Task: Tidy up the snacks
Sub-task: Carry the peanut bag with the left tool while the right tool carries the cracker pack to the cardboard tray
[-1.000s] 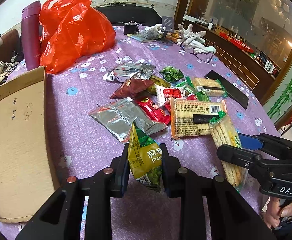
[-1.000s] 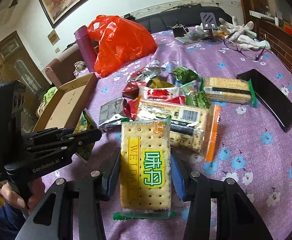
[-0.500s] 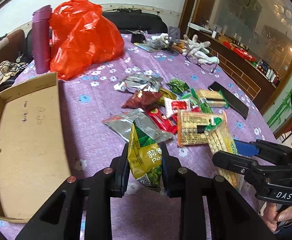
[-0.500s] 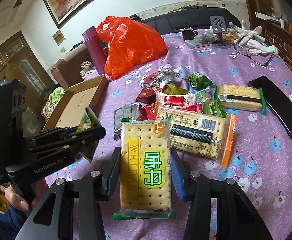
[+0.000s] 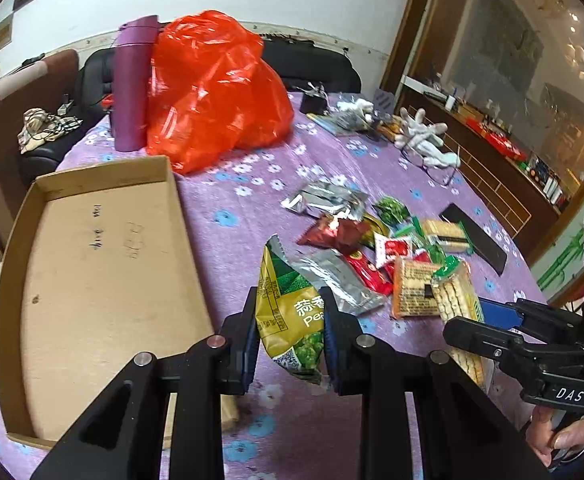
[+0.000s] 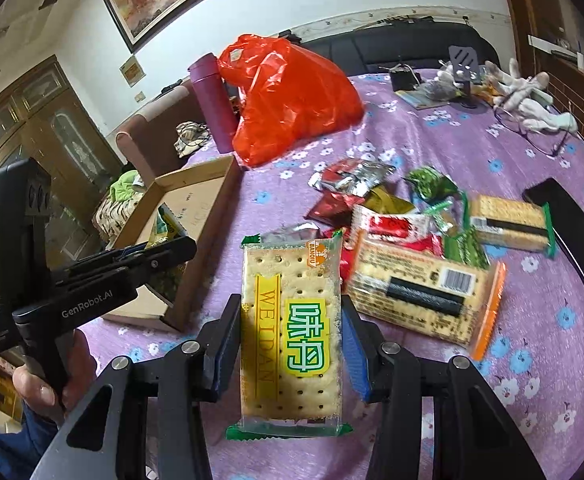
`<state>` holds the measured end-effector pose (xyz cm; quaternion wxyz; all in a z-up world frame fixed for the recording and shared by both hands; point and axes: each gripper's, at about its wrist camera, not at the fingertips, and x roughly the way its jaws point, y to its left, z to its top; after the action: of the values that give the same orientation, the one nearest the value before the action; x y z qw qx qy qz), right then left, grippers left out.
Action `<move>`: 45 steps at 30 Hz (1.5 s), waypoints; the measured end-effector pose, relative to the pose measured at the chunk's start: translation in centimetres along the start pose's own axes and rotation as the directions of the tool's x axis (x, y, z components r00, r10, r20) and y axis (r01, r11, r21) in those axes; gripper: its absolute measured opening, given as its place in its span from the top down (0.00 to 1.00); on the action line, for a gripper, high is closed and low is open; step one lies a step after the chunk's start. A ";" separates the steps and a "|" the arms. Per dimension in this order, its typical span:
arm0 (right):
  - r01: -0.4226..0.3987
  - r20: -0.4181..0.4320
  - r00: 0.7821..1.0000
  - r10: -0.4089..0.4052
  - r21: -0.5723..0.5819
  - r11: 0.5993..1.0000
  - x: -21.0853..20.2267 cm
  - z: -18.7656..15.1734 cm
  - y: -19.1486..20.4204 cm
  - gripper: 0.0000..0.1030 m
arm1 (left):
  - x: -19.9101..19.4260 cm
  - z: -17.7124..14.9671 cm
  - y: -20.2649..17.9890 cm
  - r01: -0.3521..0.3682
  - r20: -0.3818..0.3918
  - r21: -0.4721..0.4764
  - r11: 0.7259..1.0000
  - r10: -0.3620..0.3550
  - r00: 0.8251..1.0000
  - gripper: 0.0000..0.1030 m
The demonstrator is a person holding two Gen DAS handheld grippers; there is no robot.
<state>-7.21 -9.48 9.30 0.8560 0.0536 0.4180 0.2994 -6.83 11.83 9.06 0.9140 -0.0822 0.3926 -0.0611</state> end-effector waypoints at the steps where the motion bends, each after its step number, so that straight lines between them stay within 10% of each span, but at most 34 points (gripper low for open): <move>1: -0.002 0.000 1.000 0.002 -0.005 1.000 0.1 0.2 0.3 0.51 | -0.2 0.1 0.4 -0.002 0.005 -0.006 1.000 0.002 1.000 0.75; 30: -0.152 -0.107 0.983 0.148 -0.028 0.988 7.8 7.8 8.9 0.51 | -5.1 1.9 14.3 -0.140 0.071 -0.182 0.973 0.155 0.985 0.74; 45: -0.160 -0.175 0.971 0.164 0.041 0.986 17.9 13.3 14.2 0.51 | 0.9 6.7 20.2 -0.177 -0.044 -0.217 0.960 0.171 0.984 0.74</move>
<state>4.51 14.19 10.51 0.7873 0.0722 0.4908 0.3662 -0.37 32.09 8.93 0.8961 -0.1472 0.4141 0.0621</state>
